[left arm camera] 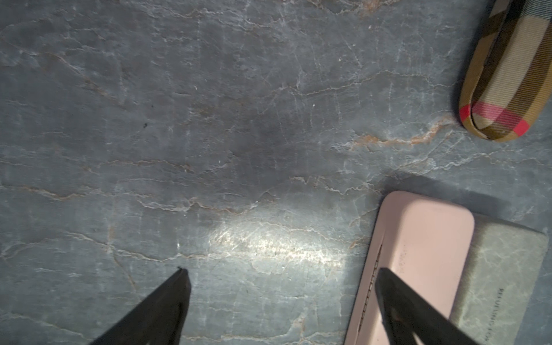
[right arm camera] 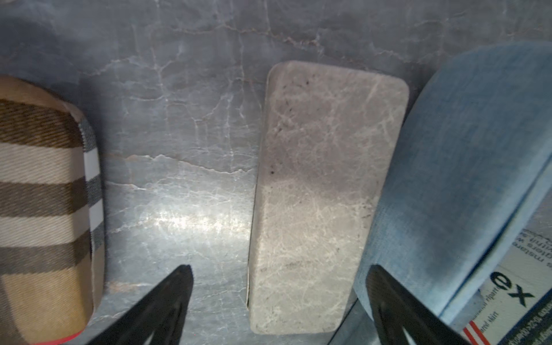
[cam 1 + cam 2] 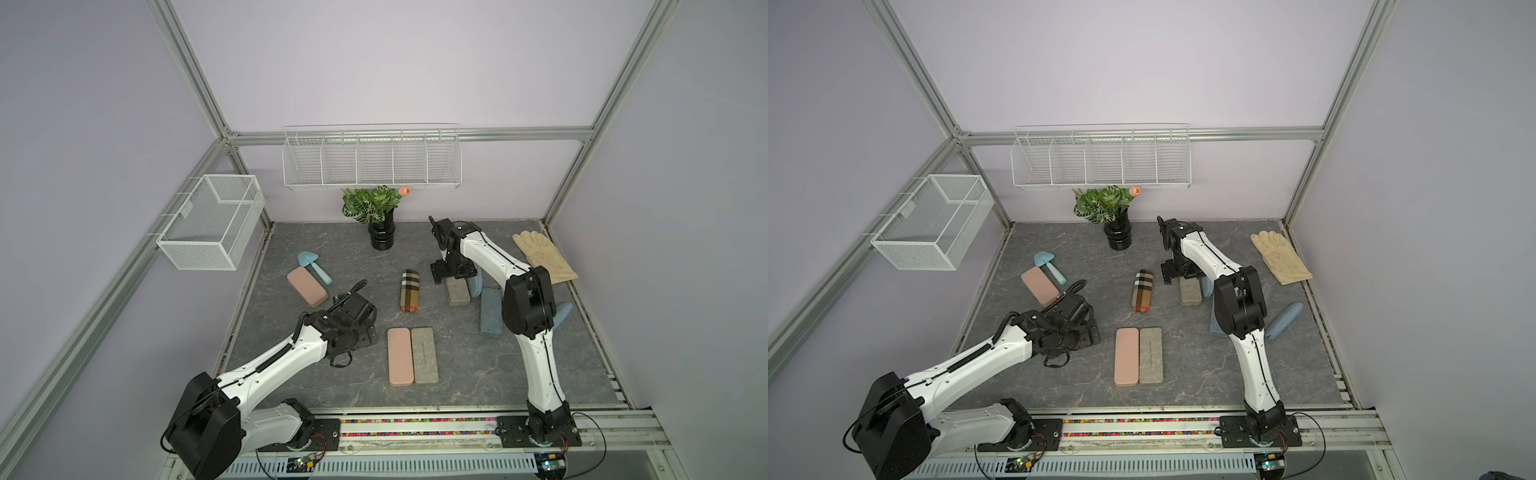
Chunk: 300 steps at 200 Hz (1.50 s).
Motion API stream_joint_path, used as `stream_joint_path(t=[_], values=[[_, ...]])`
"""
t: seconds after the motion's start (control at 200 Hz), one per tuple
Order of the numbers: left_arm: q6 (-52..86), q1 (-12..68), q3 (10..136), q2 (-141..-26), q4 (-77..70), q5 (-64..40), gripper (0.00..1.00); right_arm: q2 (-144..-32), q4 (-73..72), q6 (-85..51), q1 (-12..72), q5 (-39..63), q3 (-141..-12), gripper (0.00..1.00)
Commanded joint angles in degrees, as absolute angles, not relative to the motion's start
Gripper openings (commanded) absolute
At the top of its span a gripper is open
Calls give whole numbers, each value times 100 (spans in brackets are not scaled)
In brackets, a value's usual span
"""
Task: Close the glasses case
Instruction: Pick up the glasses case at the center of the board, then place the glasses case at the center of the board.
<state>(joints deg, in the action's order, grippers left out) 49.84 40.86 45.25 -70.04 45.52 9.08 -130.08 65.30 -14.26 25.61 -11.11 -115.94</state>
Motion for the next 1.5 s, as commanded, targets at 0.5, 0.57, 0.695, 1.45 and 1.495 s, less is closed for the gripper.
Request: stream_joint_path(t=[0.5,0.57,0.695,1.45,1.495], values=[[4887,4028,4818,-7498,4388,810,97,-13440,6289,-1205,2175,-195,-11272,98],[4887,4025,4838,-7528,4343,792,97,-13239,6145,-1285,2191,-115,-10928,85],[4861,4025,4840,-7517,4266,763,97,-12621,5737,-1541,2262,-128,-9994,70],[4741,4025,4478,-6860,4316,693,97,-8782,4503,-5173,5013,-618,-5410,58],[4740,4025,4488,-6869,4315,695,97,-8852,4404,-5213,5083,-598,-5377,58]])
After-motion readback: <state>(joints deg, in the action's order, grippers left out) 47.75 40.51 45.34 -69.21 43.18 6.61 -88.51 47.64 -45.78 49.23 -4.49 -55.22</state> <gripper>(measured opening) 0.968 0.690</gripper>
